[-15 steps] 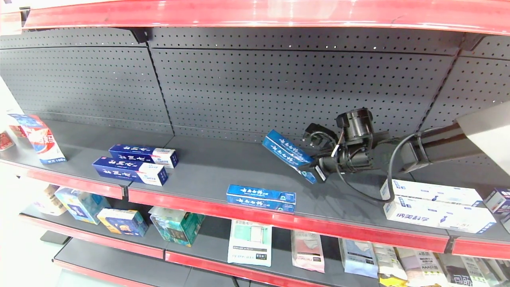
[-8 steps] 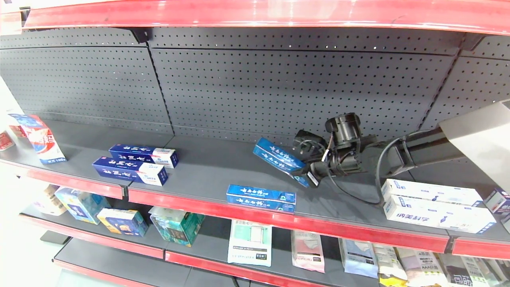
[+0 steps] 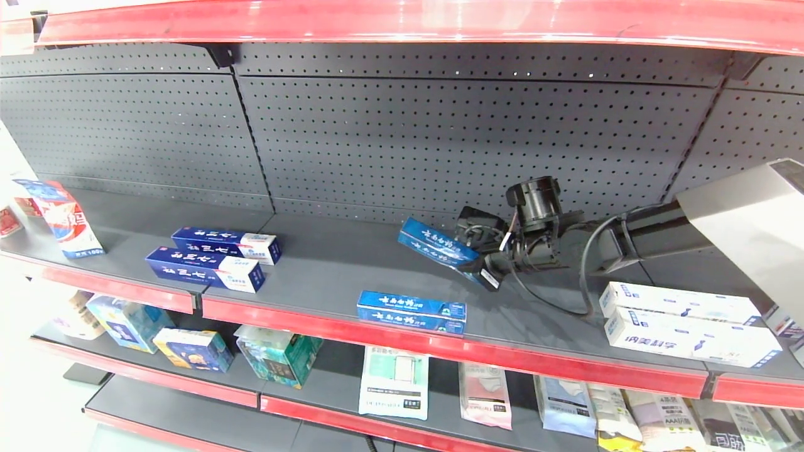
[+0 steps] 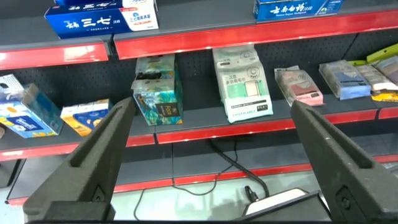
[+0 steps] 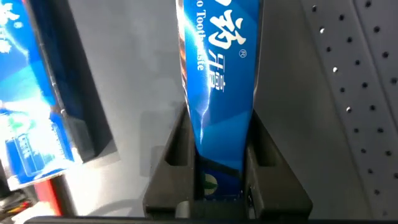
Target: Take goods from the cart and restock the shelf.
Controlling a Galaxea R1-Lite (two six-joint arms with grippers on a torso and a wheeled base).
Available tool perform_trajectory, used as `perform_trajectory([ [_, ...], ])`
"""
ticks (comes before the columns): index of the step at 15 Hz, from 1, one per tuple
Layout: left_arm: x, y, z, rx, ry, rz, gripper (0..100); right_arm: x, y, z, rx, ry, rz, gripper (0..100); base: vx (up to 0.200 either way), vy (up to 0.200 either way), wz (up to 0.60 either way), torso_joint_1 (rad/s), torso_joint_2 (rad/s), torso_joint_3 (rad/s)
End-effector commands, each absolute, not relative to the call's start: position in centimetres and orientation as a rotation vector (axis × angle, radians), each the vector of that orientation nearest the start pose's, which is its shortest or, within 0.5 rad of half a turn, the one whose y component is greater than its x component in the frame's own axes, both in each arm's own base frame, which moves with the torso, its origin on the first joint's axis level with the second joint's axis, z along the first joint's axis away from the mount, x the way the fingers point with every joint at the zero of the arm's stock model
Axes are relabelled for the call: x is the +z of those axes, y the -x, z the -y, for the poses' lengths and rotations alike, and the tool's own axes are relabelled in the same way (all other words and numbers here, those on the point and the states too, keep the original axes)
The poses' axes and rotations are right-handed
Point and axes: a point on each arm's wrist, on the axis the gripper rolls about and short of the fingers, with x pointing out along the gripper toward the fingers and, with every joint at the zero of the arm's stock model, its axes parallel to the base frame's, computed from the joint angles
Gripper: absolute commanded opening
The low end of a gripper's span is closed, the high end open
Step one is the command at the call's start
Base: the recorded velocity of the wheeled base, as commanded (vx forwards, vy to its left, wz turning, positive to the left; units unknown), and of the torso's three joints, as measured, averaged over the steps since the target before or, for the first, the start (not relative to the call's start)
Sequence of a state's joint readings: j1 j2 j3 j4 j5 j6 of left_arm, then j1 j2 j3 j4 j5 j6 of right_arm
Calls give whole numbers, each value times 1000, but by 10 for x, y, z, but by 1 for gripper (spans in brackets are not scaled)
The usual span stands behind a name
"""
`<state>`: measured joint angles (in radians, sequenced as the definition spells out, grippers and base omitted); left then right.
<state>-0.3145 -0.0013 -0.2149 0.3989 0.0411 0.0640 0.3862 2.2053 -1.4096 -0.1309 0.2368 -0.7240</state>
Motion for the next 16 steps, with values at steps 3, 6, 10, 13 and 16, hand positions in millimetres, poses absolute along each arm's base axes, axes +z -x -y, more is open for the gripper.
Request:
perform_trajectory([
  [3, 92, 42, -15, -278, -97, -173, 100, 105, -401, -173, 845, 747, -465, 0, 0, 0, 0, 0, 0, 0],
  [6, 92, 42, -15, -278, -97, -173, 100, 104, -407, -176, 845, 751, -458, 0, 0, 0, 0, 0, 0, 0],
  [10, 92, 42, -15, -278, -96, -173, 100, 95, -410, -177, 870, 799, -469, 0, 0, 0, 0, 0, 0, 0],
  [13, 92, 42, -15, -281, -96, -173, 100, 102, -414, -179, 877, 817, -465, 0, 0, 0, 0, 0, 0, 0],
  [16, 92, 42, -14, -287, -96, -173, 100, 106, -418, -180, 881, 821, -471, 0, 0, 0, 0, 0, 0, 0],
])
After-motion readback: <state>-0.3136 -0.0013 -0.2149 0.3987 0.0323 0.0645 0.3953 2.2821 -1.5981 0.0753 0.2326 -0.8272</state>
